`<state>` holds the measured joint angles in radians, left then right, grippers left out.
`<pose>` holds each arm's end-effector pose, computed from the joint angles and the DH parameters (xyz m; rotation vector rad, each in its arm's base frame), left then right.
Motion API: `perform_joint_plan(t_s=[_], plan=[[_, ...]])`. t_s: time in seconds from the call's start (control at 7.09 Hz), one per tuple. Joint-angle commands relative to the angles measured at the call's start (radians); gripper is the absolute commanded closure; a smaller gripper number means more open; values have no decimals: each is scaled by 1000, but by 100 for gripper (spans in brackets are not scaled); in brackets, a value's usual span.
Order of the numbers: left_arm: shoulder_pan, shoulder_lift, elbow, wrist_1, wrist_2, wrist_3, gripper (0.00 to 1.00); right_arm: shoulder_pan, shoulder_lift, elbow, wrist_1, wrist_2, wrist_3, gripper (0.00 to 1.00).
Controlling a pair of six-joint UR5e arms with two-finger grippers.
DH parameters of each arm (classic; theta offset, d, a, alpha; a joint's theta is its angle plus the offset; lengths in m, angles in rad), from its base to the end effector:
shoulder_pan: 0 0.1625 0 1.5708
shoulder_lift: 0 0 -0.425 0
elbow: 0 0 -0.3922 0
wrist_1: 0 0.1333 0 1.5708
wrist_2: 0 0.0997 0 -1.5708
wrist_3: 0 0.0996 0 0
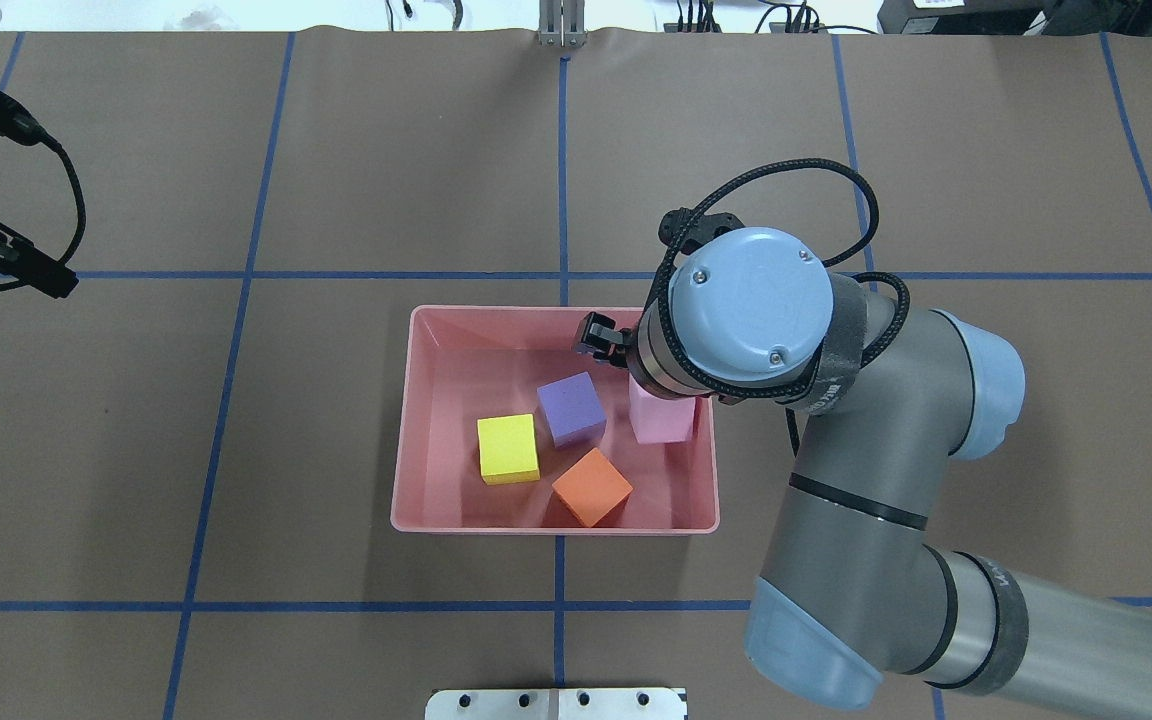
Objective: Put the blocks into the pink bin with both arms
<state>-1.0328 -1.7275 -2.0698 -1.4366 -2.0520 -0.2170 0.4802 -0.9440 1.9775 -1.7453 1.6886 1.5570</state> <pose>0.1852 -0.4806 0.3700 0.3043 0.6303 0.4333 -0.4671 -0.3804 0.1589 0.1033 -0.8646 0.3862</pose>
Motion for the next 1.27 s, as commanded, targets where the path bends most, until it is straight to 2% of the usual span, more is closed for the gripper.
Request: perform_joint_plan(t_s=[0.0,0.14,0.42,0.56,0.71,1.13], plan=[[3,5,29,-1,-3,-1,0,126,-9,26,-52,79,-156,0],[-1,8,49,-5,0,4,0,229,-36,29,-54,183,-258,0],[-61,28,50,4,-37,1,0,375,-122,27,-46,305,-528,0],[-160,28,119,-7,-144,10,0,490,-189,24,-45,394,-715,0],[-232,61,131,-7,-211,14,0,600,-264,15,-45,464,-927,0],[-381,190,137,-16,-215,170,0,857,-464,-87,-42,564,-1480,0]])
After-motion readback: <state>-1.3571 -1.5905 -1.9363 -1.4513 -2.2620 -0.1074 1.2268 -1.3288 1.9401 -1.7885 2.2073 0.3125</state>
